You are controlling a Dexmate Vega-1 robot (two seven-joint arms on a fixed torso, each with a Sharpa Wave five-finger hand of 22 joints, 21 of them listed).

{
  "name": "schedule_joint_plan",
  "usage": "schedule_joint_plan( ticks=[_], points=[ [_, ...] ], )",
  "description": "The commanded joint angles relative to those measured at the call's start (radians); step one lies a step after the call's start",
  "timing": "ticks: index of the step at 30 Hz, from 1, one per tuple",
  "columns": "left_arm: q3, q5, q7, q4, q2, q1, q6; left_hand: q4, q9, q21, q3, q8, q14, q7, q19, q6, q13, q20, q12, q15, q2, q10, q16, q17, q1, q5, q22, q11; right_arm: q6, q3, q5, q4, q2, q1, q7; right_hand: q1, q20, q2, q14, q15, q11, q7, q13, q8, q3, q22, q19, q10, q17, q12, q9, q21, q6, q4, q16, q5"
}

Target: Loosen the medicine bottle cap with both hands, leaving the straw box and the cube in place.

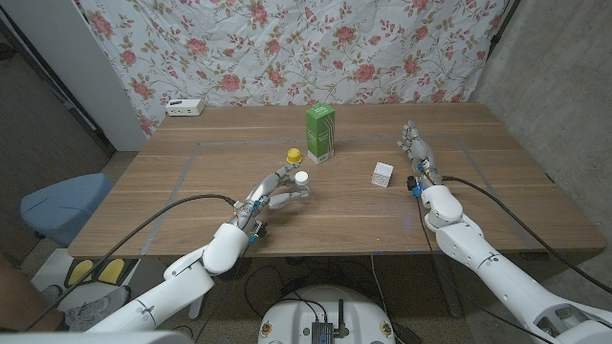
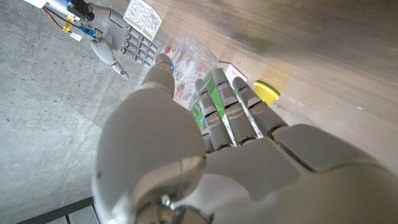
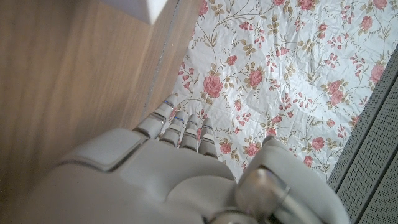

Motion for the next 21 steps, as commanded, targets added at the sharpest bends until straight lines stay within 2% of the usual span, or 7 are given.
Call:
schedule_joint_plan(
  ticks=[1, 3, 6, 8, 13, 21],
  points=[
    [0.020, -0.039, -0.037, 0.020, -0.037, -0.051, -0.015, -0.002, 0.002, 0.010, 0.008, -0.004, 0.012, 0.017, 0.051, 0.012, 0.003, 0.034, -0.003, -0.110, -0.007, 0.004, -0.001, 0.000, 0.010, 0.000, 0.003, 0.012, -0.037, 0.003, 0.003, -0.032, -0.025, 0.001, 0.005, -0.002, -0.053, 0.002, 0.005, -0.006, 0.002, -0.002, 0.002, 0.001, 0.002, 0.002, 0.008, 0.005, 0.000, 0.005, 0.003, 0.004, 0.008, -0.005, 0.002, 0.005],
    [0.023, -0.040, -0.039, 0.022, -0.044, -0.060, -0.016, -0.003, 0.002, 0.010, 0.009, -0.004, 0.013, 0.016, 0.058, 0.014, 0.003, 0.041, -0.002, -0.110, -0.009, 0.006, -0.001, 0.000, 0.012, 0.000, 0.003, 0.009, -0.044, 0.004, 0.003, -0.041, -0.031, -0.001, 0.005, -0.002, -0.053, 0.002, 0.005, -0.006, 0.001, -0.002, 0.002, 0.001, 0.002, 0.002, 0.008, 0.005, 0.000, 0.005, 0.003, 0.004, 0.008, -0.005, 0.002, 0.005],
    [0.028, -0.044, -0.043, 0.021, -0.055, -0.071, -0.008, -0.002, 0.002, 0.011, 0.011, -0.003, 0.018, 0.015, 0.081, 0.017, 0.003, 0.073, -0.002, -0.110, -0.013, 0.006, 0.000, 0.001, 0.013, 0.000, 0.003, 0.010, -0.053, 0.008, 0.005, -0.053, -0.040, -0.004, 0.005, -0.002, -0.053, 0.002, 0.005, -0.006, 0.000, -0.002, 0.002, 0.001, 0.002, 0.002, 0.008, 0.005, 0.000, 0.005, 0.003, 0.004, 0.008, -0.005, 0.002, 0.005],
    [0.034, -0.050, -0.053, 0.027, -0.060, -0.083, -0.013, -0.002, 0.002, 0.015, 0.013, -0.004, 0.019, 0.017, 0.105, 0.017, 0.004, 0.086, -0.003, -0.110, -0.015, 0.006, 0.000, 0.001, 0.014, 0.001, 0.003, 0.013, -0.056, 0.010, 0.005, -0.058, -0.044, -0.005, 0.004, -0.002, -0.054, 0.002, 0.005, -0.007, 0.001, -0.003, 0.002, 0.001, 0.002, 0.002, 0.008, 0.006, 0.000, 0.005, 0.003, 0.004, 0.008, -0.005, 0.002, 0.005],
    [0.048, -0.051, -0.066, 0.039, -0.075, -0.108, -0.008, 0.000, 0.002, 0.017, 0.017, -0.004, 0.020, 0.019, 0.128, 0.017, 0.004, 0.092, -0.002, -0.105, -0.013, 0.009, 0.000, 0.001, 0.015, 0.001, 0.003, 0.016, -0.064, 0.016, 0.006, -0.072, -0.057, -0.011, 0.004, -0.002, -0.054, 0.002, 0.004, -0.007, 0.001, -0.002, 0.002, 0.001, 0.002, 0.002, 0.008, 0.005, 0.000, 0.005, 0.003, 0.003, 0.009, -0.005, 0.002, 0.005],
    [0.073, -0.030, -0.067, 0.044, -0.100, -0.145, 0.023, 0.004, 0.002, 0.007, 0.018, -0.002, 0.025, 0.011, 0.123, 0.023, 0.005, 0.093, -0.001, -0.108, -0.014, 0.012, 0.001, 0.002, 0.010, 0.000, 0.003, 0.014, -0.097, 0.026, 0.006, -0.121, -0.093, -0.030, 0.004, -0.002, -0.053, 0.002, 0.004, -0.007, 0.003, -0.003, 0.002, 0.001, 0.001, 0.001, 0.008, 0.007, 0.000, 0.005, 0.003, 0.003, 0.010, -0.006, 0.002, 0.006]
  ],
)
